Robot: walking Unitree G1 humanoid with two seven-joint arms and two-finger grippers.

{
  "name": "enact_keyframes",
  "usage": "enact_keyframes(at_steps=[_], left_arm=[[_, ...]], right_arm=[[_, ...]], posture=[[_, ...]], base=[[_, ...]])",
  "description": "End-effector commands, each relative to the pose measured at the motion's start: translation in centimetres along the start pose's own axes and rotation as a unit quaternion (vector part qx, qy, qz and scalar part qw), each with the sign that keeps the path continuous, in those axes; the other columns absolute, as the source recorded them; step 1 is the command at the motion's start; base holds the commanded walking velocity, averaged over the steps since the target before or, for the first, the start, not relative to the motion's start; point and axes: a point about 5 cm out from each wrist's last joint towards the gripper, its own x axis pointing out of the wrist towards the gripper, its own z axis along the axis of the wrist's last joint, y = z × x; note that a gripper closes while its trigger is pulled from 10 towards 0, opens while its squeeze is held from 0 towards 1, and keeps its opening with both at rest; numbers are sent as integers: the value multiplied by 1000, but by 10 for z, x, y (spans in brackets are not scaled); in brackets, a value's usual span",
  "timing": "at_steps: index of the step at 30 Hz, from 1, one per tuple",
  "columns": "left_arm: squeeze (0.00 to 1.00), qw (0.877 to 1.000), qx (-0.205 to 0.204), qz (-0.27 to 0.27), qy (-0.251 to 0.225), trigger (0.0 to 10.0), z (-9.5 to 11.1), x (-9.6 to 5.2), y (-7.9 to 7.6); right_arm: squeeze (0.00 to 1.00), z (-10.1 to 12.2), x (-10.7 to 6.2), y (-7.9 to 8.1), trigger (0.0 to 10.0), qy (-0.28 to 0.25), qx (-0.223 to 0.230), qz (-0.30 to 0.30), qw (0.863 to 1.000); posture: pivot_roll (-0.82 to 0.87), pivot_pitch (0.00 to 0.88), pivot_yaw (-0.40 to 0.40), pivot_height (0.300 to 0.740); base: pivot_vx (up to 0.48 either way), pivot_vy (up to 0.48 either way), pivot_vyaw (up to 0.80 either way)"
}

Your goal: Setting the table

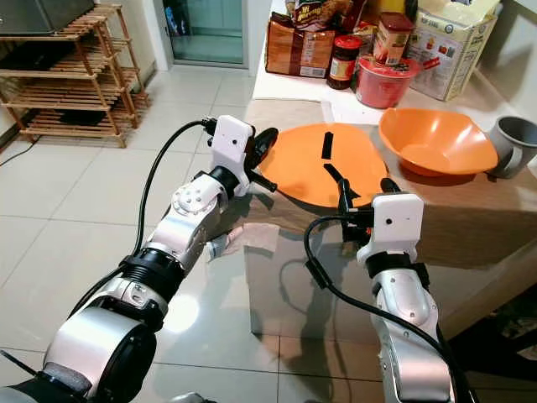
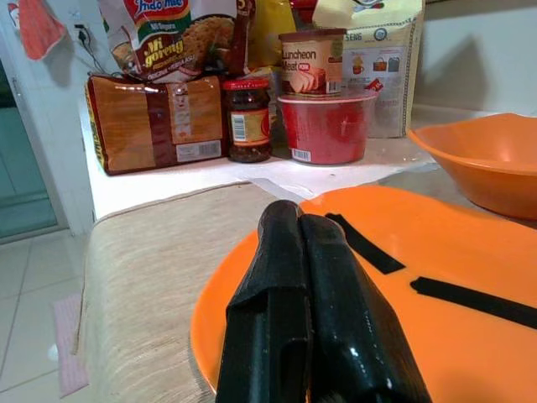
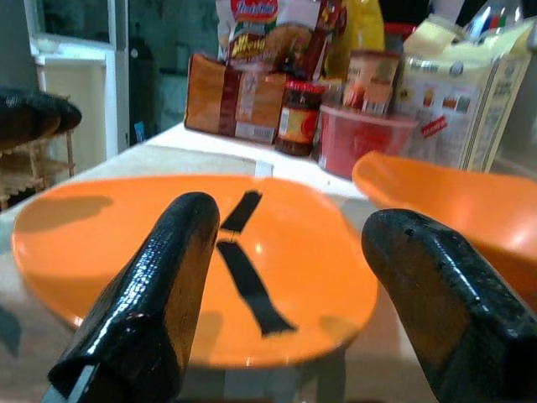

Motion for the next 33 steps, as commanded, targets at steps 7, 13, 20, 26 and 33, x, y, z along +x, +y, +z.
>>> enact_keyframes(at_steps=[7,13,20,26,33], left_arm=[[0,1000,-20,17,-9,10000,7,2,6],[0,999,-16,26,-21,10000,13,4,9],[0,997,1,81,-20,10000,16,3,24],[0,994,38,101,-19,10000,22,4,32],[1000,995,33,85,-39,10000,29,5,31]], right_arm=[[0,-2,3,5,10000,0,-1,5,1000],[0,-1,7,6,10000,-4,-5,12,1000],[0,1,9,13,10000,-10,-3,27,1000],[0,1,9,19,10000,-14,3,30,999],[0,3,10,19,10000,-20,2,17,1000]], posture=[[-39,0,39,740],[-37,0,30,740],[-20,0,33,740],[-11,0,41,740],[-1,0,47,740]], base=[[264,-398,0],[262,-399,0],[160,-221,0],[0,0,0],[0,0,0]])
